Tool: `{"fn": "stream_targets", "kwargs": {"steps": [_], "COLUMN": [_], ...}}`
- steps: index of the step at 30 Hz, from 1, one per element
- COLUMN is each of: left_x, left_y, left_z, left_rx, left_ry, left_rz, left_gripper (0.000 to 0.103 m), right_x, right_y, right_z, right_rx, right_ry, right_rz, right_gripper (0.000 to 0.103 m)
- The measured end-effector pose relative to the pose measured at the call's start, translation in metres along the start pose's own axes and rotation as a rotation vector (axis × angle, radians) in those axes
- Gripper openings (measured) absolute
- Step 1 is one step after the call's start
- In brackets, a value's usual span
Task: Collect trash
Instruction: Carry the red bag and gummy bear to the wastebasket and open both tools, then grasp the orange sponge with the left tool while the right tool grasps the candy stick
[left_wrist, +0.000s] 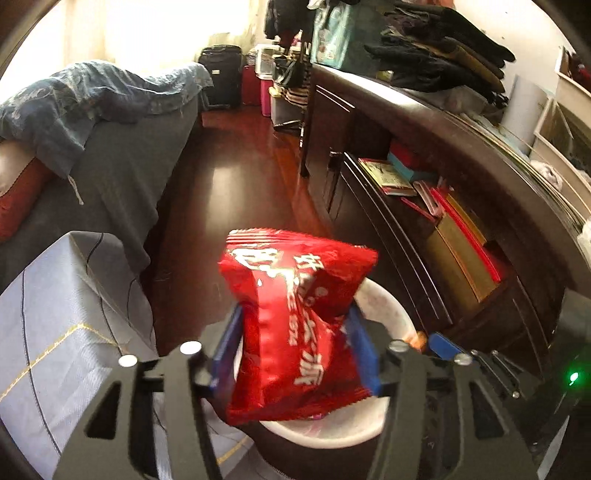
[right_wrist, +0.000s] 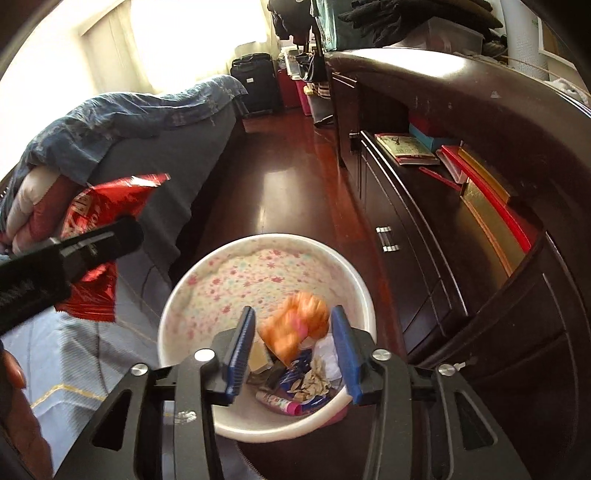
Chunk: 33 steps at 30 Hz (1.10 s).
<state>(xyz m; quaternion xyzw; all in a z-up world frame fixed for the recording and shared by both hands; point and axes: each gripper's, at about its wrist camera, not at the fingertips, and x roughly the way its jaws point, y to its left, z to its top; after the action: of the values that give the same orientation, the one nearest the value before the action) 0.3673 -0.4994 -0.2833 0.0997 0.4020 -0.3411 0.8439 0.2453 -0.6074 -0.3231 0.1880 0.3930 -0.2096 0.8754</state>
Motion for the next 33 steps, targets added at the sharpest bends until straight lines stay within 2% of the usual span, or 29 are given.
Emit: {"fn": "stream_targets", "kwargs": {"steps": [2,7,13,19,24,28,30,33], "left_x": [-0.001,-0.005,-0.008,-0.038,-0.078,-0.115,-0.132,-0.159], "left_y": [0.005,0.012,0.008,0.022,0.052,0.084,0.101,0.133], "left_z": [0.003,0.008,0.008,0.003,-0.007,-0.026,-0.038,-0.061], "left_rx": [-0.017,-0.058,-0.062,-0.085,-0.130,-0.176,-0.207,-0.264], "left_ry": [-0.012,-0.031,-0.033,-0.070,-0.103,-0.123,-0.127,-0.132], "left_rz": [-0.017,-0.052,-0.066,-0.042,0.034,0.141,0.186,0.268], "left_gripper": [0.069,0.079,0.080,0.080,0.085,0.088,0.090,0.091], "right_x": [0.003,0.004,-0.001,-0.013,-0.028,-0.053,-0.065,-0.090], "right_y": [0.000,0.000,-0.001,0.008,0.028,0.060,0.075,0.108], "right_z": [0.000,-0.001,-0.003,-0.008,-0.017,-0.027,-0.031,-0.038], "right_rx": [-0.003,-0.003,0.003,-0.002,-0.033,-0.103,-0.136,-0.202], "right_ry": [0.002,0.002,0.006,0.018,0.031,0.022,0.014,-0.008], "right_rz": [-0.007,-0.022,-0.036,-0.028,0.003,0.046,0.067,0.128], "right_gripper": [0.051,0.056,0.057,0.058,0.064,0.071,0.081,0.085]}}
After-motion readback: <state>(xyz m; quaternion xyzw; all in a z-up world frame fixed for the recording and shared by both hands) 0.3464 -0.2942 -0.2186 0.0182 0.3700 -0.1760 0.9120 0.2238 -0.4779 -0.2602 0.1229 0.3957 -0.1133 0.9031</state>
